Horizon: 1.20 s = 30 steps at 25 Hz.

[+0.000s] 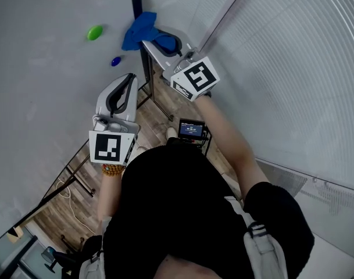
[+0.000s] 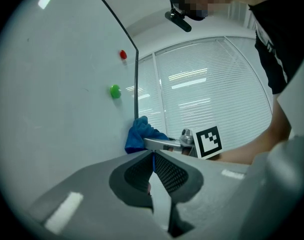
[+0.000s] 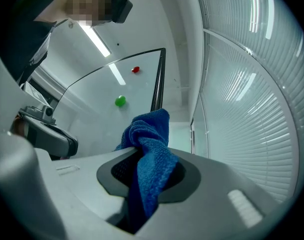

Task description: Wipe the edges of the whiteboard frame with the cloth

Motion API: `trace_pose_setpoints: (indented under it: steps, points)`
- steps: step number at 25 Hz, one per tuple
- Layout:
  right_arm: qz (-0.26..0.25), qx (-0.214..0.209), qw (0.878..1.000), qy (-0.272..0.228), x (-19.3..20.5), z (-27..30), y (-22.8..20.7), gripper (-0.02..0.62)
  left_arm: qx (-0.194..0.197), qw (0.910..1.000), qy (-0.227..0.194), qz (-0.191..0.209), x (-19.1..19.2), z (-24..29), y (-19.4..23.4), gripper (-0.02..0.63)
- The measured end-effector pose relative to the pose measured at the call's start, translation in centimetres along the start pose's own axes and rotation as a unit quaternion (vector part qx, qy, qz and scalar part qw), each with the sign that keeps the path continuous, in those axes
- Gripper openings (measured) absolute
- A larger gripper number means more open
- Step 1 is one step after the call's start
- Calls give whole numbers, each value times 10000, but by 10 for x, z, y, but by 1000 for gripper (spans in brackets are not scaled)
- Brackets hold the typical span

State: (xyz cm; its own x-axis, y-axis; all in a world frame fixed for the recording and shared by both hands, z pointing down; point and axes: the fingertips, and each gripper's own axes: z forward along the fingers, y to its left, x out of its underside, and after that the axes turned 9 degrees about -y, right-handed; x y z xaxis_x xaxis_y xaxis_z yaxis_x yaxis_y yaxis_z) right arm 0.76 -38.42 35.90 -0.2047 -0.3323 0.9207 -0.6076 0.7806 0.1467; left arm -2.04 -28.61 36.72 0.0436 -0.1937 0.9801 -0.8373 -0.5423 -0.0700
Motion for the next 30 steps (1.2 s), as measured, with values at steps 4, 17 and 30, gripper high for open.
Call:
trace_pose_setpoints:
  steps: [4, 17, 30]
  points:
    - [-2, 75, 9999, 72, 10, -5, 6, 96, -12, 9998, 216, -30, 11, -7, -1, 9]
    - [-359, 289, 9967, 665, 49, -20, 11, 98, -28, 9991, 427, -70, 27, -21, -2, 9]
    - [-497, 288, 9878, 1445, 97, -39, 14, 97, -63, 9992, 375, -94, 30, -22, -2, 10]
